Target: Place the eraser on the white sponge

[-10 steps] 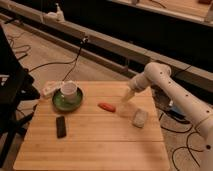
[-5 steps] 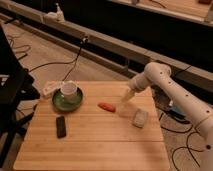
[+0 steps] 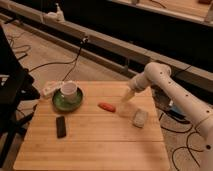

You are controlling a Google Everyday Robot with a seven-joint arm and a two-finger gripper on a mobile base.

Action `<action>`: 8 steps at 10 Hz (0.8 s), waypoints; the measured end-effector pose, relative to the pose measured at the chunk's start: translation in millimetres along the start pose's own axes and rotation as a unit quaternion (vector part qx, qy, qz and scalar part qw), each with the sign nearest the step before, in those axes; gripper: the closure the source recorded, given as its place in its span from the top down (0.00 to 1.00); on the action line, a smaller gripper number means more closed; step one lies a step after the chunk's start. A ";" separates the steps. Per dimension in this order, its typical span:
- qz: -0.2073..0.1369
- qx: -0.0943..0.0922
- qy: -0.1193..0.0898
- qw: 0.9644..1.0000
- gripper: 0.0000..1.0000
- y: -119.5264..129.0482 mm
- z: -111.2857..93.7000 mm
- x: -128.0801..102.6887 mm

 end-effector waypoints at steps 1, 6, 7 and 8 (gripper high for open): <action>0.000 0.000 0.000 1.000 0.74 0.0 0.0 -0.1; -0.012 -0.009 -0.015 1.000 0.74 4.2 5.4 -17.9; -0.022 -0.012 -0.020 0.999 0.74 6.3 8.4 -27.0; -0.036 -0.015 -0.022 0.999 0.74 9.4 10.9 -36.3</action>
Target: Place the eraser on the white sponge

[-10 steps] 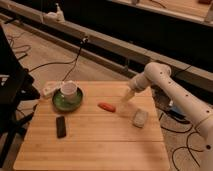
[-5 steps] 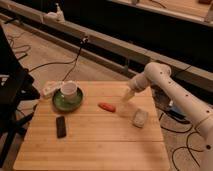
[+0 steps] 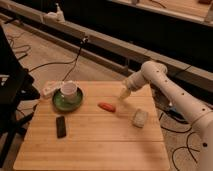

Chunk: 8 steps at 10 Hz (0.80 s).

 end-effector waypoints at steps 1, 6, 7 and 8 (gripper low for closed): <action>-0.018 -0.003 -0.003 1.000 0.74 3.4 3.0 -12.0; -0.148 -0.044 -0.039 0.987 0.74 53.4 24.1 -98.3; -0.167 -0.057 -0.046 0.983 0.74 65.4 29.1 -110.2; -0.188 -0.073 -0.056 0.978 0.74 79.8 35.4 -123.6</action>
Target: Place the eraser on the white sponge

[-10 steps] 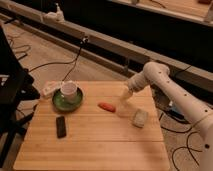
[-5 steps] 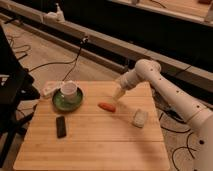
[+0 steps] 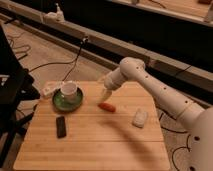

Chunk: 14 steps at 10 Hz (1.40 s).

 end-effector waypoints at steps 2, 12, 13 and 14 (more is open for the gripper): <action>-0.034 -0.024 -0.020 0.999 0.74 13.6 15.2 -26.2; -0.086 -0.104 -0.013 0.991 0.74 63.3 33.3 -36.2; -0.096 -0.129 0.004 0.987 0.74 72.1 40.8 -30.9; -0.112 -0.153 0.015 0.982 0.74 79.9 51.0 -31.7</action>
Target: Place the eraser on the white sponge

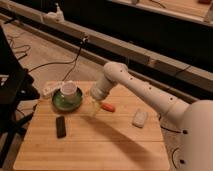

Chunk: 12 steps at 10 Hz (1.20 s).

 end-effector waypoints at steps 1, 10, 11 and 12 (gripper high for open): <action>-0.023 -0.025 0.005 0.999 0.74 -1.4 16.0 -8.1; -0.175 -0.090 -0.084 0.977 0.74 -50.9 94.1 -96.5; -0.188 -0.097 -0.093 0.973 0.74 -49.5 97.6 -105.5; -0.187 -0.096 -0.093 0.973 0.74 -49.6 96.6 -104.0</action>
